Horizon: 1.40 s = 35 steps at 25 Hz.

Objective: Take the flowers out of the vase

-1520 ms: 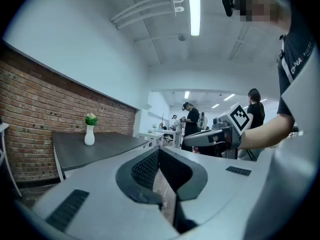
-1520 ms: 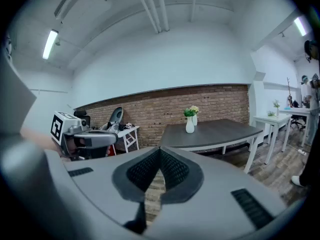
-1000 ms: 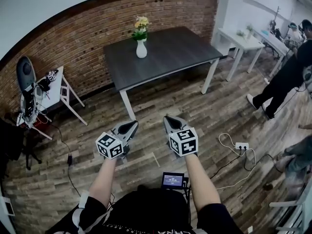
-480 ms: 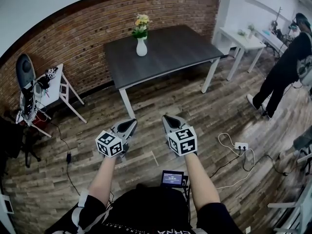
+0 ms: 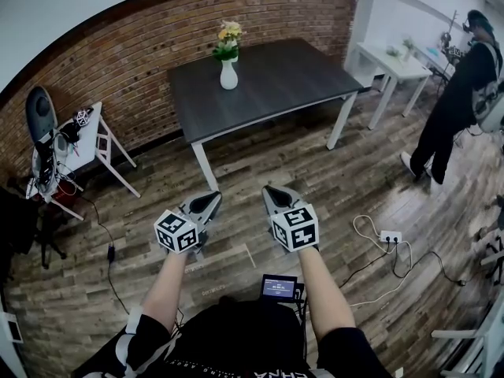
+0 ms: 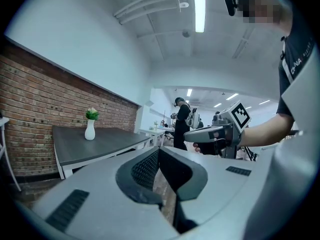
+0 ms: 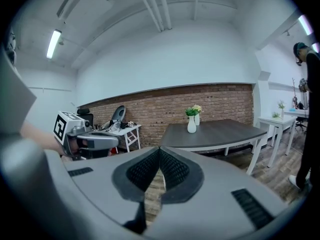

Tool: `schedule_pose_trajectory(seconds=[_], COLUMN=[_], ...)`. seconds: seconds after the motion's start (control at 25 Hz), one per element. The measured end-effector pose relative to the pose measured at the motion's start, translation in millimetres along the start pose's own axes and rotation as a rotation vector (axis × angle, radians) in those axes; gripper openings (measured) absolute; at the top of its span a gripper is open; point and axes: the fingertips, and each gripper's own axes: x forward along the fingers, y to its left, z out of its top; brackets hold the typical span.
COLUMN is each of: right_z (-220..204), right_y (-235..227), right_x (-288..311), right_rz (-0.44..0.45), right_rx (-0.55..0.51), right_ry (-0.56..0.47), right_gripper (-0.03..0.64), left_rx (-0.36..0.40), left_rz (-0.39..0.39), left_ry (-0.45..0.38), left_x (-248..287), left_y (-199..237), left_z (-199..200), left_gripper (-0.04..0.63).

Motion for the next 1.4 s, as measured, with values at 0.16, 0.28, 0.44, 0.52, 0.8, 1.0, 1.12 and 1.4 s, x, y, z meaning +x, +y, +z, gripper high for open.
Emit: schedule_pose_trajectory(seconds=[0.16,0.28,0.44,0.52,0.8,1.0,1.12,1.4], right_z=[-3.6,-5.3,-9.0,-12.9,-25.2,-23.7,-19.1,18.2], right_y=[-10.7,-22.3,-39.1,-47.6,-67.0,-81.4,-97.2,-129.6], right_x=[2.7,3.7,2.5,2.6,17.6,54.4,82.0,165.8], right_rz=[0.007,0.015,0.030,0.041,0.067,0.065,0.053,0.001], right_rx=[0.005,0.007,0.009,0.013,0.035,0.035,0.022,0.041], right_ry=[0.006,0.005,0.005,0.009,0.039,0.055,0.075,0.079], right_gripper=[0.005,0.006,0.006,0.006,0.006,0.006,0.005,0.006], left_rx=[-0.003,-0.003,0.008,0.016,0.005,-0.019,-0.026,-0.053], left_rz=[0.013,0.026,0.046,0.055,0.086,0.082,0.062,0.042], left_ry=[0.000,0.004,0.005,0.008,0.036,0.034,0.036,0.002], left_x=[7.6,16.5,29.6,36.4,46.3,66.9,87.8,125.7], left_y=[2.3,2.0,-3.5,-6.6,9.1,46.0,73.1,174.1], left_z=[-0.5,-1.4,1.0,1.3,-4.9,-12.5,-13.6,8.4], left_gripper=[0.002,0.002,0.002,0.002,0.002,0.002,0.002,0.003])
